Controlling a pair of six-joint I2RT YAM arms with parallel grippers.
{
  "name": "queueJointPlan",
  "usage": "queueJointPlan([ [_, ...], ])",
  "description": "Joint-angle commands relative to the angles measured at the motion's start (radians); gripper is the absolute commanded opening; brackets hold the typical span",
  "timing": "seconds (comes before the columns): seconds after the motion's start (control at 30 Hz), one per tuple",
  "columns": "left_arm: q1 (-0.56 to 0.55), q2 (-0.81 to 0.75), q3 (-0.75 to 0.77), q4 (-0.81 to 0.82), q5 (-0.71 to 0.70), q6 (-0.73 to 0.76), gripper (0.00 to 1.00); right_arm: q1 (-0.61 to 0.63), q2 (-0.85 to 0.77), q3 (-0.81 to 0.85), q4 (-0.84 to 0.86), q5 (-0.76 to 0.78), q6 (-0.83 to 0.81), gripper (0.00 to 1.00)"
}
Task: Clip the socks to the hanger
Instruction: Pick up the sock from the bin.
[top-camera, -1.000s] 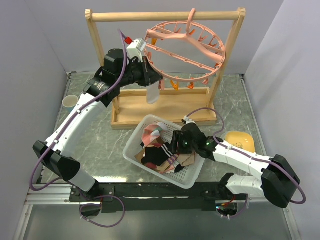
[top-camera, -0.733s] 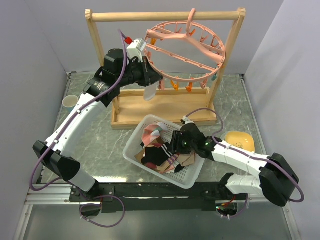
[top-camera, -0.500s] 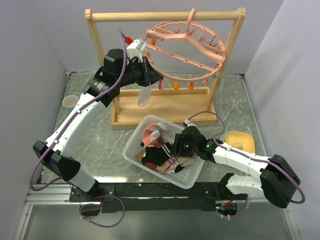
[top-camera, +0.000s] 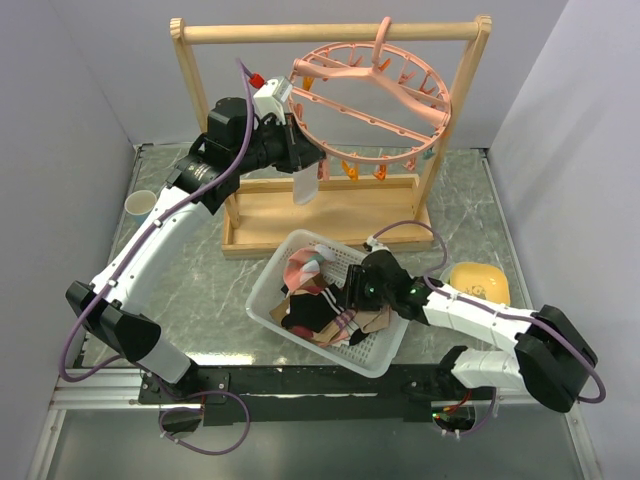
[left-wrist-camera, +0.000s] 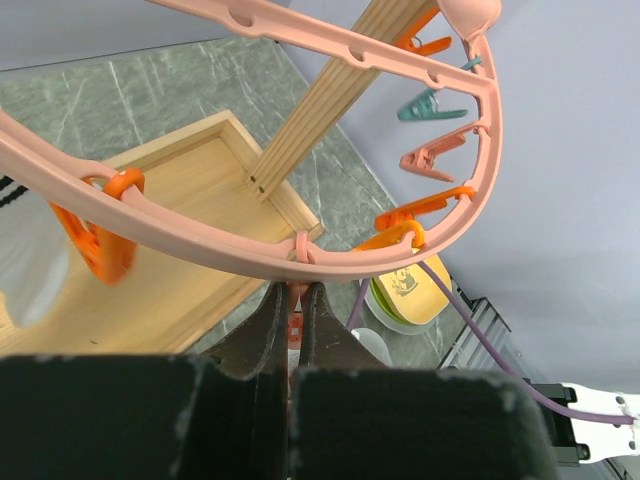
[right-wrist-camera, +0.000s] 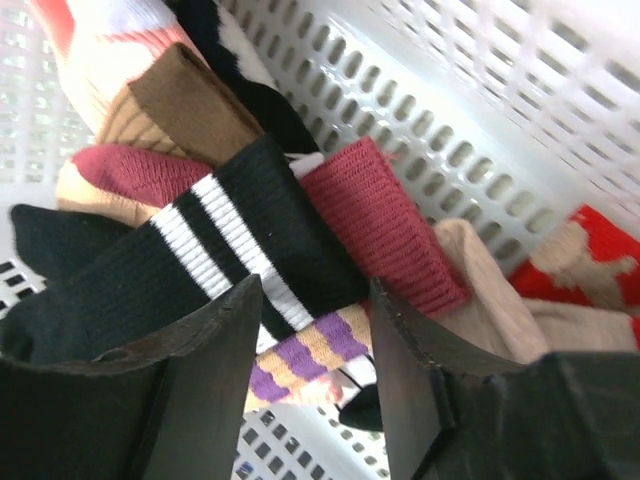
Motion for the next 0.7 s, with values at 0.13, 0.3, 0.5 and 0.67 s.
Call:
queueJointPlan([
  [0.13, 0.003, -0.042, 0.004, 0.059, 0.016, -0.013, 0.01, -0.005, -0.031, 0.036, 0.047, 0.010, -0.002, 0.27],
  [0.3, 0.003, -0.042, 0.004, 0.062, 0.020, -0.018, 0.01, -0.006, -0.112, 0.105, -0.026, 0.101, -0.086, 0.00],
  [0.5, 0.005, -0.042, 0.005, 0.062, 0.017, -0.018, 0.01, 0.000, -0.193, 0.164, -0.065, 0.159, -0.178, 0.00],
  [0.67, 0.002, -0.037, 0.005, 0.065, 0.016, -0.018, 0.01, 0.049, -0.222, 0.248, -0.085, 0.238, -0.312, 0.00],
])
